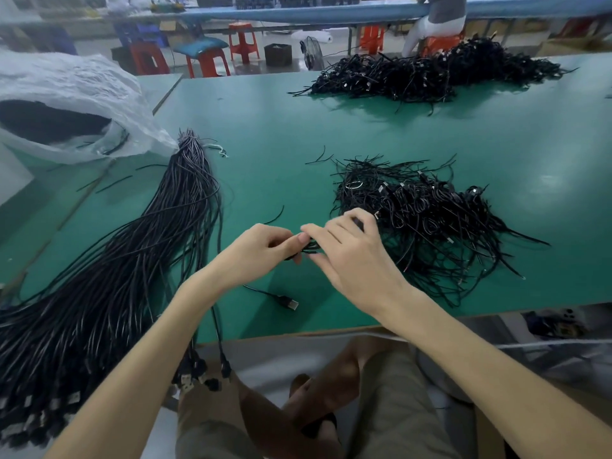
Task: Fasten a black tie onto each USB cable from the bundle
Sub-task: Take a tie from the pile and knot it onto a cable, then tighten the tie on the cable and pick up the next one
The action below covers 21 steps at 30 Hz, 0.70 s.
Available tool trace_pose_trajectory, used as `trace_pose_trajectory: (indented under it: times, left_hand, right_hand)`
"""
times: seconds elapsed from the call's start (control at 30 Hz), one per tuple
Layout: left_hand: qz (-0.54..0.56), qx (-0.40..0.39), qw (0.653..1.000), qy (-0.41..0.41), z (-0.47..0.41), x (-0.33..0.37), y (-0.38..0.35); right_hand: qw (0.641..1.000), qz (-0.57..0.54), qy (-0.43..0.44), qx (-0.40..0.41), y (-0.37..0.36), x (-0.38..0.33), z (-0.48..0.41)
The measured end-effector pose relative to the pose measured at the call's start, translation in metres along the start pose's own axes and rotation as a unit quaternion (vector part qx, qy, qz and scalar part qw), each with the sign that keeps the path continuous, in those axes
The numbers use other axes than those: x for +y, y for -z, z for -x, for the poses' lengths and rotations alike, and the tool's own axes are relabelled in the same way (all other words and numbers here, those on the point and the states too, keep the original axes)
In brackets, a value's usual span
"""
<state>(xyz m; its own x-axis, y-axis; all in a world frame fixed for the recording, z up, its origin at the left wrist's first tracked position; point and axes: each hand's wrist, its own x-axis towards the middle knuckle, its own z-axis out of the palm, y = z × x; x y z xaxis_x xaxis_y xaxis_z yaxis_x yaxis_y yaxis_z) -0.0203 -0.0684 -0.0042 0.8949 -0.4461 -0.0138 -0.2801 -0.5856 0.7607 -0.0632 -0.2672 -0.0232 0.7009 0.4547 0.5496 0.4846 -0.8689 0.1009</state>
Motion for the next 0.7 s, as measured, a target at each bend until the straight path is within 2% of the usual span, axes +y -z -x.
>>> trace_pose_trajectory:
  times: [0.1,0.23,0.3,0.4,0.47,0.53,0.63,0.7]
  left_hand:
    - [0.074,0.054,0.996,0.013,0.001,-0.008,0.006]
    - [-0.003,0.11,0.994,0.014,0.007,-0.029,0.02]
    - [-0.062,0.071,0.995,0.023,0.013,-0.039,0.026]
    - [-0.108,-0.064,0.991,0.037,0.022,-0.046,0.028]
    - [-0.141,-0.114,0.982,0.045,0.026,-0.047,0.023]
    - [-0.17,-0.101,0.979,0.039,0.026,-0.045,0.017]
    - [-0.191,-0.085,0.977,0.035,0.022,-0.039,0.01]
    - [-0.179,-0.083,0.98,0.035,0.02,-0.036,0.004]
  right_hand:
    - [0.999,-0.038,-0.013,0.019,0.002,0.005,-0.001]
    - [0.983,-0.115,-0.144,0.008,0.009,0.022,-0.009]
    - [0.969,-0.115,-0.217,0.006,0.01,0.043,-0.016]
    - [0.949,-0.084,-0.302,0.026,0.008,0.076,-0.02]
    - [0.934,-0.058,-0.349,0.044,0.004,0.098,-0.019]
    - [0.924,-0.037,-0.38,0.038,-0.004,0.114,-0.015]
    - [0.912,-0.017,-0.41,-0.021,-0.018,0.123,-0.004]
    - [0.91,-0.017,-0.415,-0.023,-0.024,0.121,0.004]
